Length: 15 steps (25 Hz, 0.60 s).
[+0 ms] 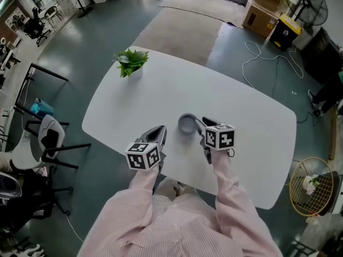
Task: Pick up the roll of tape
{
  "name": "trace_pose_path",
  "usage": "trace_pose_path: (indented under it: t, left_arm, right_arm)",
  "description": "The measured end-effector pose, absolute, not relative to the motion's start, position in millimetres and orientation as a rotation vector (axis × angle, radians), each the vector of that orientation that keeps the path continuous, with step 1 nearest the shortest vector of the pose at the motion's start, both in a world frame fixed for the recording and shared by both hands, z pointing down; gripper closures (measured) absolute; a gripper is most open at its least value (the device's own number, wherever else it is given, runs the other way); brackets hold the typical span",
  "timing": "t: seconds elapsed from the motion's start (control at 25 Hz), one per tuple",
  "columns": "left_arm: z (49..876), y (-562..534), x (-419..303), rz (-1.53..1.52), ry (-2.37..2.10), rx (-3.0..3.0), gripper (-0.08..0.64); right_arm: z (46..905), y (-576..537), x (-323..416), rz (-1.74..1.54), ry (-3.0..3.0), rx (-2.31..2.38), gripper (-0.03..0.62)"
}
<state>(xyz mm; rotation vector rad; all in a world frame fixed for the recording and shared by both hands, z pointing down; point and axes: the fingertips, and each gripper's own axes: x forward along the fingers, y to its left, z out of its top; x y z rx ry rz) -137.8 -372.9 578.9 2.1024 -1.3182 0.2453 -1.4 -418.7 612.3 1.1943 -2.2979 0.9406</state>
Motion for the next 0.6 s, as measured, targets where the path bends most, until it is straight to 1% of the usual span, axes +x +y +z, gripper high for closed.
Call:
trace_pose_path:
  t: [0.6]
  left_arm:
    - [619.8, -400.6, -128.8, 0.270, -1.251, 2.036, 0.560]
  right_arm:
    - [671.2, -440.1, -21.1, 1.010, -2.128, 1.076, 0.463]
